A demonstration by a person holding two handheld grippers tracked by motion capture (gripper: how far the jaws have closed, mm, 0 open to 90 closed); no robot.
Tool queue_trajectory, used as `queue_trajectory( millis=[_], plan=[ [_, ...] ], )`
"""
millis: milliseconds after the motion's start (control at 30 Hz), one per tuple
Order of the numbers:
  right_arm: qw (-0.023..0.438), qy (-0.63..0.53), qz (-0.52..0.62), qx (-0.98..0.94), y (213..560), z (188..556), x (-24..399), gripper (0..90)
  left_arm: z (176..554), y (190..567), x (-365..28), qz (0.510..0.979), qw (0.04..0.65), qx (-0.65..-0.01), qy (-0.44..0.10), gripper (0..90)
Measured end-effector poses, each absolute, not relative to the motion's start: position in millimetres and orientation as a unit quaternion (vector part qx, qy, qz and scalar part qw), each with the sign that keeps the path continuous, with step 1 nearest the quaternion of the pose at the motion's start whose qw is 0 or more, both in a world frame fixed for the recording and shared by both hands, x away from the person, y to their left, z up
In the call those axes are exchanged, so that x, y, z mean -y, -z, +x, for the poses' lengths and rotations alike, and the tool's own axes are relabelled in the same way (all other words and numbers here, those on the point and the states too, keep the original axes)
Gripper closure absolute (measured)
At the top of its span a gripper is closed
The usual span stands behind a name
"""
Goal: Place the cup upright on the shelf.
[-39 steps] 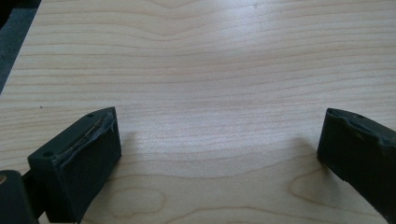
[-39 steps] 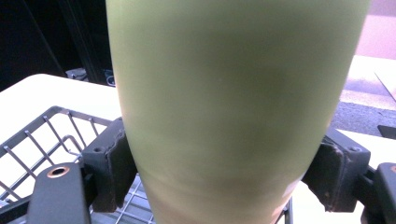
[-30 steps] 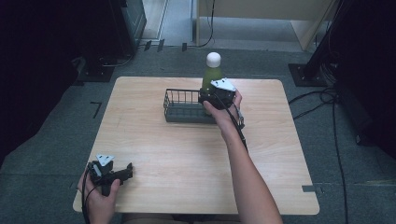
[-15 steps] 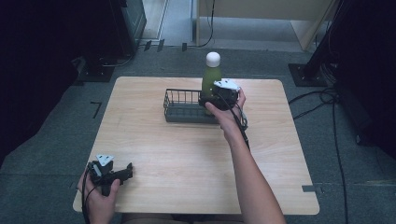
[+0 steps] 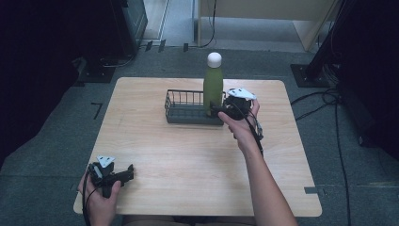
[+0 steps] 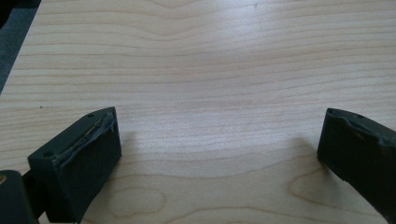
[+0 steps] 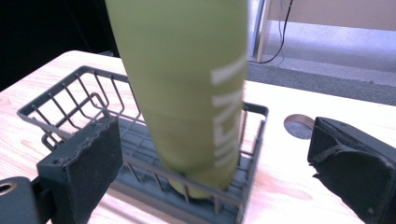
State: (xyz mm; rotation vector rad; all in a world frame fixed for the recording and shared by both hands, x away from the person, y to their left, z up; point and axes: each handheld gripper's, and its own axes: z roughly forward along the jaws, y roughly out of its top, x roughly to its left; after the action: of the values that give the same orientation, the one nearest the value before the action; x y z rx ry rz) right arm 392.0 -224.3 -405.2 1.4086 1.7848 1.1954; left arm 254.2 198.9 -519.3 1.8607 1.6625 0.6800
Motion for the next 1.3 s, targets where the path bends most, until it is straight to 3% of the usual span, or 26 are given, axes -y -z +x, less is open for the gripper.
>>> queue_trajectory(
  millis=[1300],
  plan=[
    [0.295, -0.393, 0.589, -0.641, 463, 288, 356, 3.0, 254, 519, -199, 0.692, 0.274, -0.618, -0.253, 0.0]
  ],
)
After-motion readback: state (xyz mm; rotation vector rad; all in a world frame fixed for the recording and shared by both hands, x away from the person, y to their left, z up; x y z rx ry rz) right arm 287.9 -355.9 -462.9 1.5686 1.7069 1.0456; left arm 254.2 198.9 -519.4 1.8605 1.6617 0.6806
